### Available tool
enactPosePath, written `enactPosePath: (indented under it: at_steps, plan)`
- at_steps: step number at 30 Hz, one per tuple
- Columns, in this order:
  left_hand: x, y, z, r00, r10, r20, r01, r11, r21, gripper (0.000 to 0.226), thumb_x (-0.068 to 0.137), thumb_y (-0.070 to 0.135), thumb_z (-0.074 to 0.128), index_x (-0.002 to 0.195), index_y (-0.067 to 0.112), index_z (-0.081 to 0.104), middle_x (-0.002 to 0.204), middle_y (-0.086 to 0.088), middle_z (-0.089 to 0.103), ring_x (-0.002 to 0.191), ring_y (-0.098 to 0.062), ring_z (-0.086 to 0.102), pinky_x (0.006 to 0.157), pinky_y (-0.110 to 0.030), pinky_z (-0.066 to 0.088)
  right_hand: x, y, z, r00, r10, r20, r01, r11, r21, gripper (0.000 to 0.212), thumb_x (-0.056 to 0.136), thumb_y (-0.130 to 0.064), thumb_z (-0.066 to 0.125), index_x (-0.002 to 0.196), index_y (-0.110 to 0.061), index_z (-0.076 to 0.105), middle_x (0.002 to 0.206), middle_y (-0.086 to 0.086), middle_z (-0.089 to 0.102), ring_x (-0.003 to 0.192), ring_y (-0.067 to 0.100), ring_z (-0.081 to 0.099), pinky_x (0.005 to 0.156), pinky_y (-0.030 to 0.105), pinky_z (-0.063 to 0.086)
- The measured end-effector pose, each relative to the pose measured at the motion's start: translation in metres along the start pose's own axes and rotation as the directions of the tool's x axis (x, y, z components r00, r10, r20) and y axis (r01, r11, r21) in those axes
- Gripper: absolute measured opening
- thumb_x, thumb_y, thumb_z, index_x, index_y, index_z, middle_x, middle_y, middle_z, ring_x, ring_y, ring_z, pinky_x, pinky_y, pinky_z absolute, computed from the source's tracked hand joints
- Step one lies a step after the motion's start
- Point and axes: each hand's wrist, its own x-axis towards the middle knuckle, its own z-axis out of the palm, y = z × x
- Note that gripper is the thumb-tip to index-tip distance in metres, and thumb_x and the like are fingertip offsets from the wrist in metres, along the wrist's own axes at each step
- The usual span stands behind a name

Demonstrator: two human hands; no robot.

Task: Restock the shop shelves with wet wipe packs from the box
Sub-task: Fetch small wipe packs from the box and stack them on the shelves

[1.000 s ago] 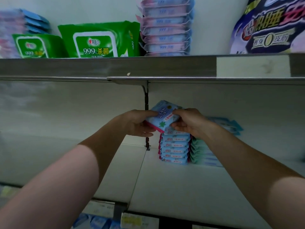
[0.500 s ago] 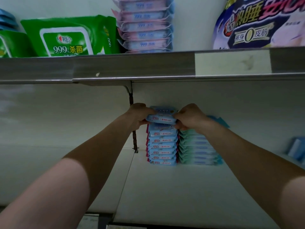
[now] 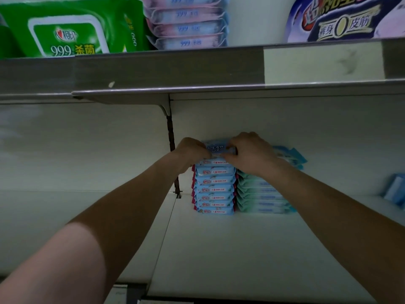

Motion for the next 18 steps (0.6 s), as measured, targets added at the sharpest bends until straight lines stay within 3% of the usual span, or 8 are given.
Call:
enactPosePath:
  at_steps: [2, 5, 15, 18]
  plan:
    - [-0.002, -0.001, 0.001, 1.000, 0.026, 0.003, -0.026, 1.000, -0.011, 0.016, 0.089, 0.011, 0.063, 0.105, 0.009, 0.062, 0.075, 0.000, 0.054, 0.062, -0.007, 0.050, 0.037, -0.008, 0.039, 0.000, 0.001, 0.003, 0.994, -0.045, 0.104, 0.056, 0.993, -0.107, 0.050, 0.088, -0.054, 0.053, 0.129, -0.025, 0.054, 0.123, 0.003, 0.055, 0.117, 0.024, 0.045, 0.094, 0.036, 0.037]
    - [0.000, 0.000, 0.003, 0.996, 0.091, 0.001, -0.091, 0.995, -0.029, 0.008, 0.091, 0.010, 0.060, 0.099, 0.009, 0.061, 0.074, 0.000, 0.055, 0.060, -0.007, 0.051, 0.035, -0.009, 0.036, 0.004, 0.005, 0.010, 0.987, -0.050, 0.150, 0.075, 0.984, -0.161, 0.053, 0.085, -0.048, 0.057, 0.134, -0.027, 0.047, 0.127, 0.001, 0.054, 0.124, 0.022, 0.038, 0.101, 0.041, 0.027]
    - [0.006, 0.004, 0.007, 0.989, 0.135, 0.066, -0.144, 0.978, 0.149, 0.027, 0.091, 0.016, 0.060, 0.111, -0.001, 0.066, 0.081, -0.005, 0.060, 0.066, -0.011, 0.056, 0.049, -0.011, 0.044, 0.007, 0.006, 0.010, 0.988, -0.018, 0.156, 0.039, 0.990, -0.134, 0.046, 0.089, -0.037, 0.058, 0.132, -0.023, 0.047, 0.120, 0.008, 0.056, 0.117, 0.025, 0.045, 0.099, 0.039, 0.030]
    - [0.003, 0.005, 0.005, 0.993, 0.086, 0.078, -0.092, 0.992, 0.081, 0.022, 0.091, 0.016, 0.061, 0.110, 0.005, 0.065, 0.089, -0.008, 0.062, 0.078, -0.018, 0.061, 0.068, -0.025, 0.053, 0.007, 0.005, 0.006, 0.985, -0.017, 0.173, 0.042, 0.989, -0.144, 0.048, 0.089, -0.033, 0.058, 0.134, -0.024, 0.047, 0.123, 0.008, 0.055, 0.120, 0.026, 0.042, 0.103, 0.041, 0.030]
